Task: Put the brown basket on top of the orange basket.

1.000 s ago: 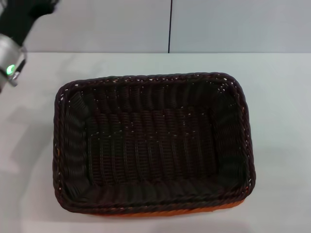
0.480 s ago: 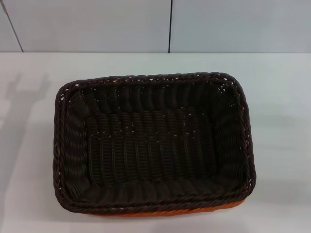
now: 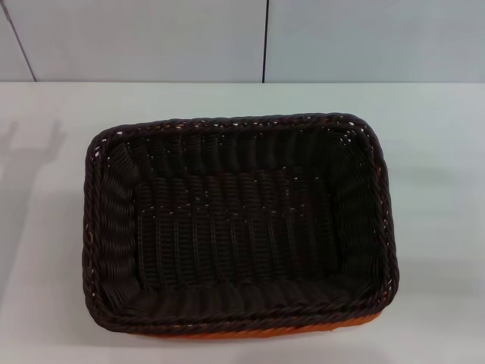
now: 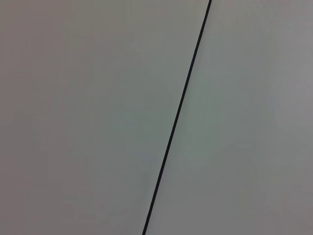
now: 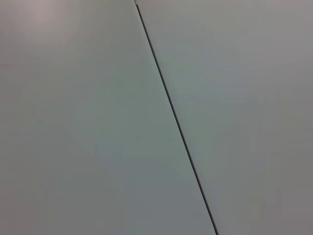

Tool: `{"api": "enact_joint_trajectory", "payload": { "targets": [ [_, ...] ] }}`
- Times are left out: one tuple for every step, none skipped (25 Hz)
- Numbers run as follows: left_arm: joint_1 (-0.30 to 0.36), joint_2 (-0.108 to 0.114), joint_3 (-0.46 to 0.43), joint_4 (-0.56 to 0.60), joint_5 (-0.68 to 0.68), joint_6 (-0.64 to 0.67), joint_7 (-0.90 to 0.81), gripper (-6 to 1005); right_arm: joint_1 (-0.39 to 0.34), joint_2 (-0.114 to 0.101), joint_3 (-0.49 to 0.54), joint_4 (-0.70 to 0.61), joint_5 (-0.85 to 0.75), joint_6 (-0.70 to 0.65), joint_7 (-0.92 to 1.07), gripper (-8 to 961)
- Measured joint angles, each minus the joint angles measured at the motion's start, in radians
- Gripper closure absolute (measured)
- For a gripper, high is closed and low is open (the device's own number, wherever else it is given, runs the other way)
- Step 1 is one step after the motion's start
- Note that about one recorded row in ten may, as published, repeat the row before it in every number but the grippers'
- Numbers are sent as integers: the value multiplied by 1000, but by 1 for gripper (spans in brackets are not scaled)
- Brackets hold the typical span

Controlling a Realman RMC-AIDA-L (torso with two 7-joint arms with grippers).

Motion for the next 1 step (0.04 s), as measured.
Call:
{"api": "enact_joint_trajectory", "payload": {
  "targets": [
    [0,0,1,0,1,0,0,152,5,0,0,1,3,11,0,326]
  ]
}}
